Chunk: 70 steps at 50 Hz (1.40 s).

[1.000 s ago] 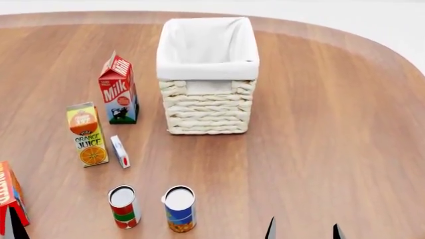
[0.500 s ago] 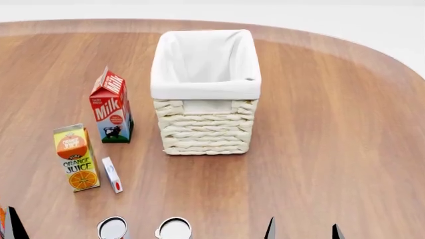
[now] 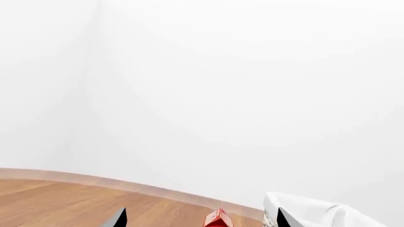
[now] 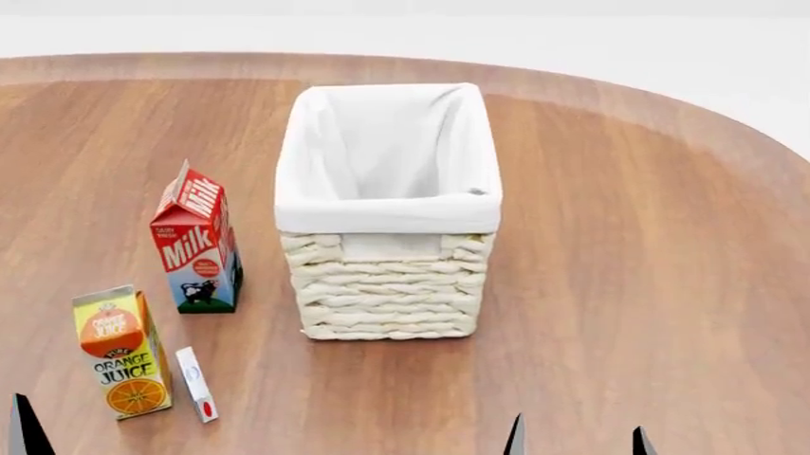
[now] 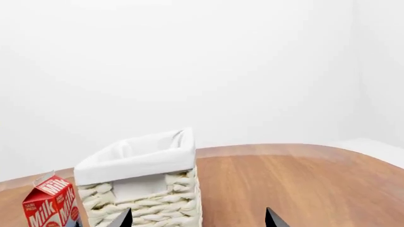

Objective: Pick up the alphabet soup, and put it in the basket.

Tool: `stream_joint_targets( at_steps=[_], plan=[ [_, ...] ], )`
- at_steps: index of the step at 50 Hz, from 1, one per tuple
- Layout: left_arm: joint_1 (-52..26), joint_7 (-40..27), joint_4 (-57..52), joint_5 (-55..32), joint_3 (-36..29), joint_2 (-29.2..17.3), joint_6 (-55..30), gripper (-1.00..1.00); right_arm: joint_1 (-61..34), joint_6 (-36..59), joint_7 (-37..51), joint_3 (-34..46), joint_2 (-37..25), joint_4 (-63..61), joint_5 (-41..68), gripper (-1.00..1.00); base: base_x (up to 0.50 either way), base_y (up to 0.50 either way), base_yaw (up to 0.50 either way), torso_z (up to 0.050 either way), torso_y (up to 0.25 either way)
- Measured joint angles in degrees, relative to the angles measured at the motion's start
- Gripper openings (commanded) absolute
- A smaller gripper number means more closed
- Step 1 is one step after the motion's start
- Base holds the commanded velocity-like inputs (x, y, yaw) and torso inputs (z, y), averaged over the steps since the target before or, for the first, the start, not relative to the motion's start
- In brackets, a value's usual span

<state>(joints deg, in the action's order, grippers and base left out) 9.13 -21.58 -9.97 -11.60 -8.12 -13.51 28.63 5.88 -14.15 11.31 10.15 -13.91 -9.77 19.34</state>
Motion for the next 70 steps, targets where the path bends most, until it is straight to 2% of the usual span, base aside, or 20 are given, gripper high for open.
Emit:
stream_joint_targets(
  at_steps=[70],
  plan=[
    [-0.3,-1.5,0.2,-0.3,-1.3,-1.3,0.6,1.00,-0.8,-0.4,1.4,1.5,-1.0,0.9,0.8,1.00,0.21,0.00,0.00,0.000,0.000]
  ],
)
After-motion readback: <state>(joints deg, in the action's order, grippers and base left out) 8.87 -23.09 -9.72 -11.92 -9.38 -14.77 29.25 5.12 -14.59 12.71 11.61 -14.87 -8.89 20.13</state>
